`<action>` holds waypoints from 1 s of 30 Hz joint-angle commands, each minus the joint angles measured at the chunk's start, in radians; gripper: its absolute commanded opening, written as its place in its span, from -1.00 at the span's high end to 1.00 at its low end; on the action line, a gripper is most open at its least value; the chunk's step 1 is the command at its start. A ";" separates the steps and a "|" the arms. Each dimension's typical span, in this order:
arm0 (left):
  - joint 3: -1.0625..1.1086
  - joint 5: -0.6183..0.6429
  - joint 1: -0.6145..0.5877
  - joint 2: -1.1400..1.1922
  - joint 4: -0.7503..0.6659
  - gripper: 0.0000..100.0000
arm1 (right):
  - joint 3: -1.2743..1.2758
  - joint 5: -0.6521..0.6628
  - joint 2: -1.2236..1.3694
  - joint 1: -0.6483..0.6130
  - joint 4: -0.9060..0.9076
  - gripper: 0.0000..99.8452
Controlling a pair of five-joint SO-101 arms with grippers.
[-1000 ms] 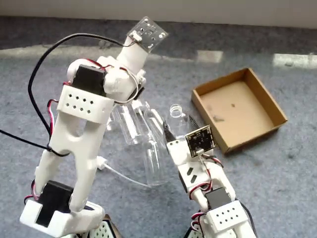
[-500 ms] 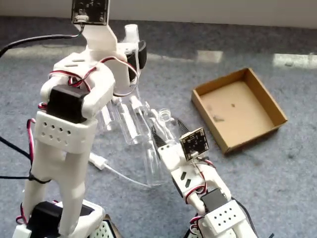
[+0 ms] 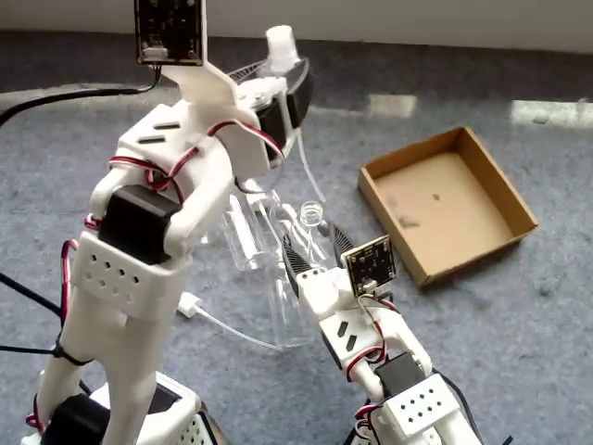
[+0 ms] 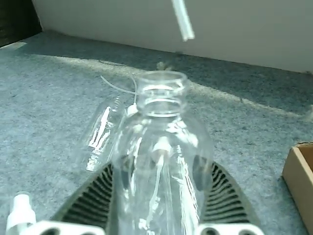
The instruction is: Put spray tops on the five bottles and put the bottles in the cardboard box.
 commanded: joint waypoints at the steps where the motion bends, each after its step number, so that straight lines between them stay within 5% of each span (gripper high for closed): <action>1: 0.042 -0.072 0.038 -0.084 -0.032 0.94 | 0.096 -0.011 -0.015 -0.007 -0.024 0.82; 8: 0.179 -0.127 0.042 -0.179 -0.063 0.94 | 0.096 -0.011 -0.015 -0.007 -0.024 0.82; 19: 0.421 -0.129 0.036 -0.292 -0.388 0.94 | 0.096 -0.011 -0.015 -0.007 -0.022 0.82; 30: 0.424 -0.129 0.041 -0.311 -0.339 0.94 | 0.096 -0.011 -0.015 -0.007 -0.021 0.82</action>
